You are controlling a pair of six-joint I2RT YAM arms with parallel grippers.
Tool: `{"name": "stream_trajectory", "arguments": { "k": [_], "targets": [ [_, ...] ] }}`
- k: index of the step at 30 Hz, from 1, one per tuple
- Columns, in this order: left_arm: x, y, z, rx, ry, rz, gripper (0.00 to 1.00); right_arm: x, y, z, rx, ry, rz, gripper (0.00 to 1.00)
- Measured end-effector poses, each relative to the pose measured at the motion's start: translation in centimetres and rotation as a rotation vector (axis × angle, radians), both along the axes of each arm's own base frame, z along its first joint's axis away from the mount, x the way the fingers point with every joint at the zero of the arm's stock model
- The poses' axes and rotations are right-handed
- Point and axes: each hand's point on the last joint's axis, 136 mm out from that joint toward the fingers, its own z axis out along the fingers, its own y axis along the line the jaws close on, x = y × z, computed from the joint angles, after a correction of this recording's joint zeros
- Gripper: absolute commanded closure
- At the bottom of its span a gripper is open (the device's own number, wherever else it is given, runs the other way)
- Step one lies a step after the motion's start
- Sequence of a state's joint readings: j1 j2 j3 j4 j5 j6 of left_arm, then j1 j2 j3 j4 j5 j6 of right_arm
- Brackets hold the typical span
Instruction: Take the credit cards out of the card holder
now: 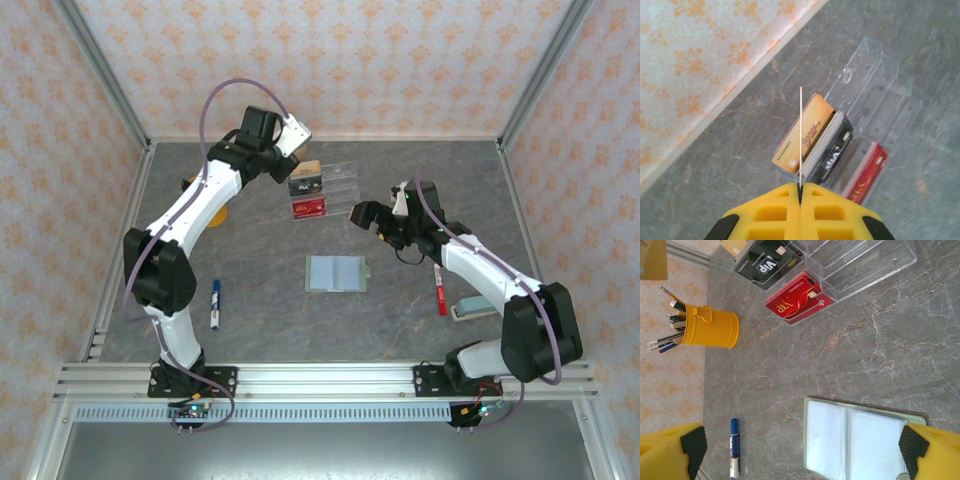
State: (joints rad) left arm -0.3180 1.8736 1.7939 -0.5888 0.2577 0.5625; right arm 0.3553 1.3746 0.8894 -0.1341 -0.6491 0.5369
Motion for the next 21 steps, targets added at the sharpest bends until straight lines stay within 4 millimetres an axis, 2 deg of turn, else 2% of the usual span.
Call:
{"name": "stream_trajectory", "arguments": {
  "k": [7,11,14,21],
  "targets": [
    [2.6,-0.3,-3.8,0.148,0.052,-0.171,1.0,0.2,0.0,-0.3,-0.011,0.019,-0.005,0.0],
    [3.2,-0.5,-5.6,0.188,0.077,-0.256,1.0,0.7,0.1,0.2,-0.007,0.014,-0.008,0.0],
    [3.5,-0.5,-6.1,0.208,0.09,-0.31,1.0,0.9,0.2,0.3,-0.005,0.015,-0.01,0.0],
    [4.4,-0.6,-5.8,0.211,0.081,-0.394,1.0,0.9,0.2,0.3,0.003,0.031,-0.021,0.0]
  ]
}}
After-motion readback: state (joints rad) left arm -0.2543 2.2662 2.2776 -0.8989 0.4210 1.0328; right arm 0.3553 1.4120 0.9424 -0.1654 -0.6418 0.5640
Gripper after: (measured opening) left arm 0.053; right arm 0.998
